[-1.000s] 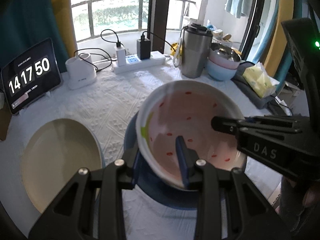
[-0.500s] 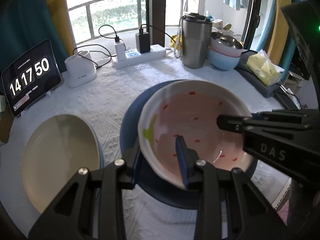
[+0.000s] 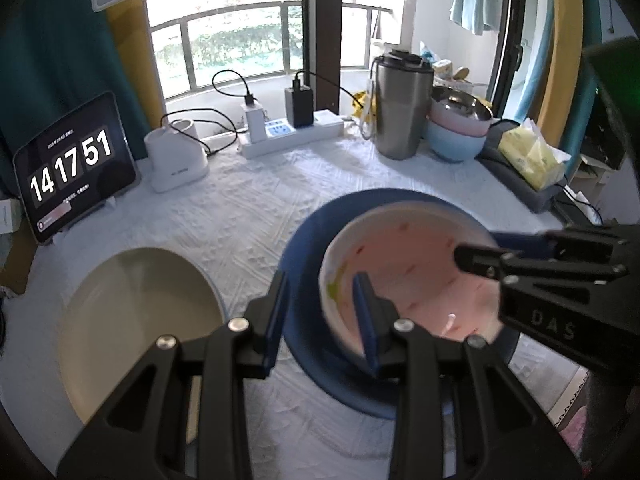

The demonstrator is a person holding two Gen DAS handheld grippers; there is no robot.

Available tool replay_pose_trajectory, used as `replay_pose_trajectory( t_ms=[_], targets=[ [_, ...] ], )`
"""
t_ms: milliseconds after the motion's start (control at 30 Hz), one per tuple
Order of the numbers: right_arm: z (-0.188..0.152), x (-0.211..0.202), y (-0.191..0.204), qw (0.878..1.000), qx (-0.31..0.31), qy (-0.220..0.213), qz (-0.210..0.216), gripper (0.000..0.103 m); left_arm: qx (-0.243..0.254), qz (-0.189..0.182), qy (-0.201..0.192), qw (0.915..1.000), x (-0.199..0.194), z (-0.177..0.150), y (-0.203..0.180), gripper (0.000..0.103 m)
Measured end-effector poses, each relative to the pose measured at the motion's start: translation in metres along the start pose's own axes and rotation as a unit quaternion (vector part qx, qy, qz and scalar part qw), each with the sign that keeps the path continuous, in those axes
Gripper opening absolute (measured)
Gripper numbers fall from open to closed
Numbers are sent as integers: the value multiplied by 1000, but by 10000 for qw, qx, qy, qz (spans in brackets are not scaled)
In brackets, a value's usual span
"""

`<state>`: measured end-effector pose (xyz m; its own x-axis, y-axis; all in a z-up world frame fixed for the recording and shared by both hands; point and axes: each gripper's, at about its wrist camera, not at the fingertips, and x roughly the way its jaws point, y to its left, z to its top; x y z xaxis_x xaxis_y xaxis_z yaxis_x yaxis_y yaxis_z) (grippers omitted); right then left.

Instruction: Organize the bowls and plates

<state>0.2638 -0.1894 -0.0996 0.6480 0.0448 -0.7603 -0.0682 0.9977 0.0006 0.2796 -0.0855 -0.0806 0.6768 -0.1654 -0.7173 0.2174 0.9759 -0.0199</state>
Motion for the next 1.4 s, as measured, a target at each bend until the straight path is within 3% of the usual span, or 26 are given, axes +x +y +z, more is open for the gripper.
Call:
replay_pose_trajectory(
  t_ms=[133, 700, 767, 833, 933, 1000, 1400],
  targets=[
    [2, -7, -3, 9999, -54, -85, 7, 35, -58, -14, -4, 10000, 0, 0, 6, 34],
    [-5, -22, -17, 9988, -80, -476, -123, 37, -421, 118, -60, 9990, -7, 4, 33, 35],
    [-7, -29, -20, 9968, -193, -755, -191, 43, -452, 123, -31, 9989, -6, 3, 36, 35],
    [-7, -33, -23, 9946, -279, -966, -272, 56, -477, 133, -4, 9988, -5, 2, 40, 35],
    [-7, -37, -30, 9927, -292, -1120, -335, 61, -476, 153, -5, 9987, -5, 0, 42, 37],
    [-8, -37, -36, 9919, -249, -1189, -369, 63, -480, 124, 2, 9988, -4, -1, 43, 45],
    [-19, -9, -62, 9974, 225, -681, -94, 64, -316, 72, 273, 9991, 10, -3, 34, 45]
  ],
)
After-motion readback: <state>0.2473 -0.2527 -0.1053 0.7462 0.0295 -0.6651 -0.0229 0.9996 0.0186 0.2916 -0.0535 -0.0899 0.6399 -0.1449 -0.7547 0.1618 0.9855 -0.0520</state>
